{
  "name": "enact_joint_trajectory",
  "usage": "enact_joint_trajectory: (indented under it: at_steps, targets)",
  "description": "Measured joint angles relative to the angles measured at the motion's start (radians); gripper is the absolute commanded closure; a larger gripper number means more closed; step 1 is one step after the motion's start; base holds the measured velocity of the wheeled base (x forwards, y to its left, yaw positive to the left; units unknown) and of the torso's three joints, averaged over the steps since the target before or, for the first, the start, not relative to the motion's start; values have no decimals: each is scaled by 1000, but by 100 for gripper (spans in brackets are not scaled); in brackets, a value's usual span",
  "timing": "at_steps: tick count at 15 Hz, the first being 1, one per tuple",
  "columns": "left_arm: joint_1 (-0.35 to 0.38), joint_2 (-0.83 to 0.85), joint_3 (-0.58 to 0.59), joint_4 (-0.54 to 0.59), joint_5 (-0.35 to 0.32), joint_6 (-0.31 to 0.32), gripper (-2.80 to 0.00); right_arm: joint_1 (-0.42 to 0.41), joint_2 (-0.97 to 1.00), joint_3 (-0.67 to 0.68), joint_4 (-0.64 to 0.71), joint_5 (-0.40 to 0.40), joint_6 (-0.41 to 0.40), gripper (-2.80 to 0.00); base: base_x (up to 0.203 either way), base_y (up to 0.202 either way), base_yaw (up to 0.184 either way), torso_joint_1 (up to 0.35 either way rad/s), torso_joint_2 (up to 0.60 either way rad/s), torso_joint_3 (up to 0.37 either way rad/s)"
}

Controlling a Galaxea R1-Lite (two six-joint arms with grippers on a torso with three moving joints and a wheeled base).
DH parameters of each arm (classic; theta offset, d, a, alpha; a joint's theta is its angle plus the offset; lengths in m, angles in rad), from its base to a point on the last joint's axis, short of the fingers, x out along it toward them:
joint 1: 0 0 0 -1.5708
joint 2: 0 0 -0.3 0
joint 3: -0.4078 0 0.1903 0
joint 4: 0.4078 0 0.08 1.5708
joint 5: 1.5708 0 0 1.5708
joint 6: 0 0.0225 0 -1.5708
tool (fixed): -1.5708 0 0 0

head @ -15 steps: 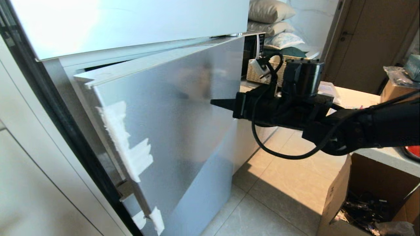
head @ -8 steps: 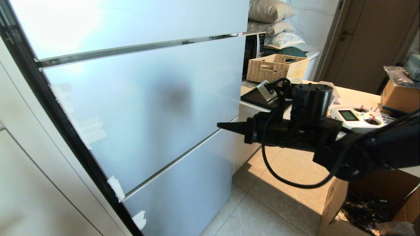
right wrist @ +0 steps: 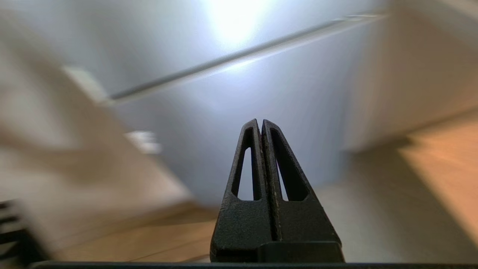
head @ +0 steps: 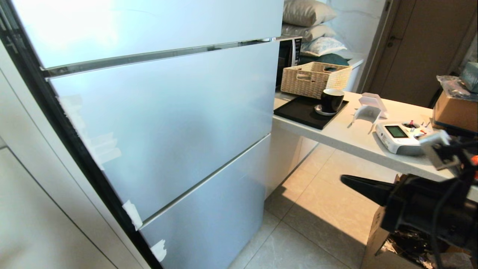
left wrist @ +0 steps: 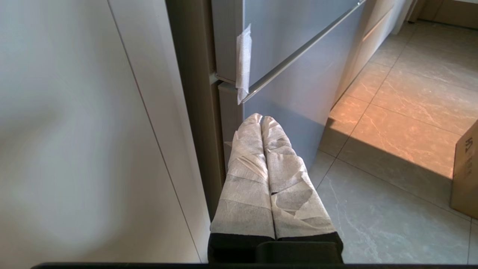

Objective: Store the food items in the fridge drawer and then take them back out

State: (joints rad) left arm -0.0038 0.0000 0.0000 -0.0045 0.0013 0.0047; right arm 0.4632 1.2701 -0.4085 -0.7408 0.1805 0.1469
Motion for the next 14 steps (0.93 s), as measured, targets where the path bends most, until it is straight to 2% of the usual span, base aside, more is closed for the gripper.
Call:
enact_joint_trajectory:
  at_steps: [2, 7, 9, 10, 12, 14]
  targets:
    - [-1, 0, 0, 0, 0, 0, 0, -100, -236, 82, 143, -48, -51, 0, 0, 0, 0, 0, 0, 0]
    - [0, 0, 0, 0, 0, 0, 0, -334, -848, 275, 511, -67, -164, 0, 0, 0, 0, 0, 0, 0]
    - [0, 0, 0, 0, 0, -1, 0, -394, -1058, 328, 616, -77, -190, 0, 0, 0, 0, 0, 0, 0]
    - [-1, 0, 0, 0, 0, -1, 0, -416, -1127, 353, 645, -91, -199, 0, 0, 0, 0, 0, 0, 0]
    - [0, 0, 0, 0, 0, -1, 0, -449, -1210, 392, 733, -170, -212, 0, 0, 0, 0, 0, 0, 0]
    - [0, 0, 0, 0, 1, -2, 0, -459, -1246, 403, 739, -173, -209, 0, 0, 0, 0, 0, 0, 0]
